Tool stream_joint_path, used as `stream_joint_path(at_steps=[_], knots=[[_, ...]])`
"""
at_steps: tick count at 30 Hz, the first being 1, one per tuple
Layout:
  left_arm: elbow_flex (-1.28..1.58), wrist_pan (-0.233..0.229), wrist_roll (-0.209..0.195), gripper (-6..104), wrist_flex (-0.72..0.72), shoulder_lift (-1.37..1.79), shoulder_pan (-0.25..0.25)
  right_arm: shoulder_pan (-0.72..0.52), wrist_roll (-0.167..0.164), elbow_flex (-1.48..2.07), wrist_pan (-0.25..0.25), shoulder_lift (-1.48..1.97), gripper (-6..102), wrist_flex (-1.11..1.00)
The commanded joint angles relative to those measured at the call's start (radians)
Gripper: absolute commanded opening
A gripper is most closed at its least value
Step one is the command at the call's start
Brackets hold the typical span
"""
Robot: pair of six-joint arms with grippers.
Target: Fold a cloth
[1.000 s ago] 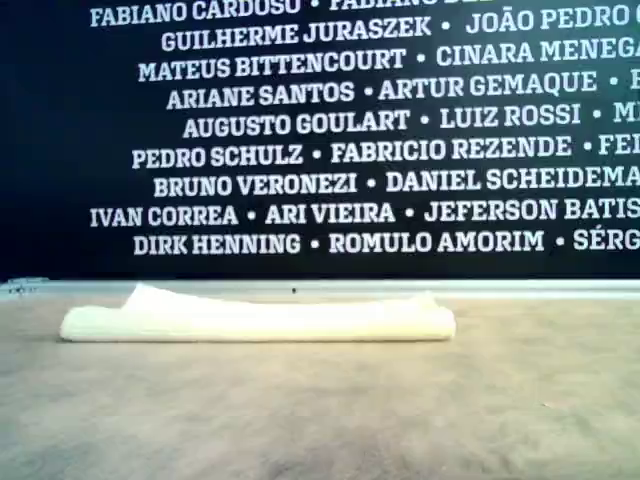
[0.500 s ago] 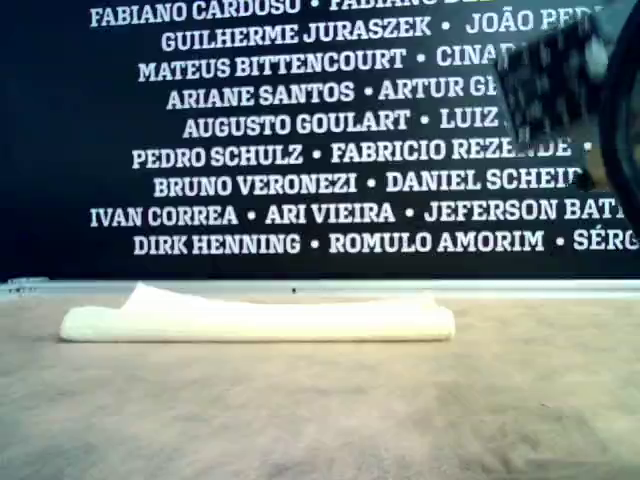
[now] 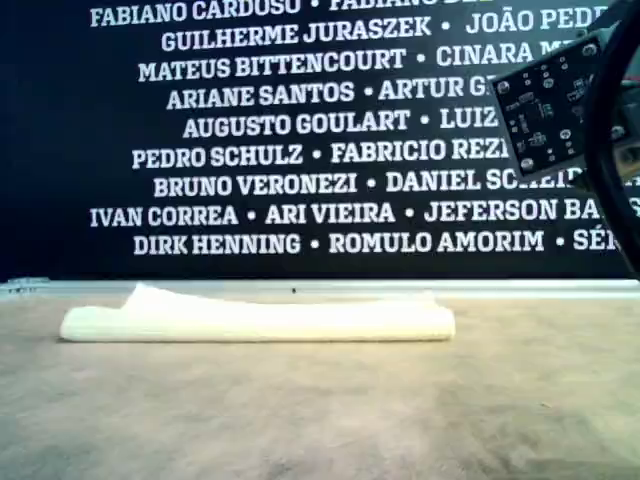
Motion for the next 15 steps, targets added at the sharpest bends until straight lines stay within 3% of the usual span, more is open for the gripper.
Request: stream_joint_path(at_steps=[1,15], knots=[[-0.012,0.003,0.006,97,-0.032,0.012,0.012,-0.003,-0.003,0.012,-0.003,0.025,57,-0.032],[-0.044,0.014,-0.011,97,-0.029,0.012,0.008,0.009,0.011,-0.006,0.009,0.014,57,-0.048]])
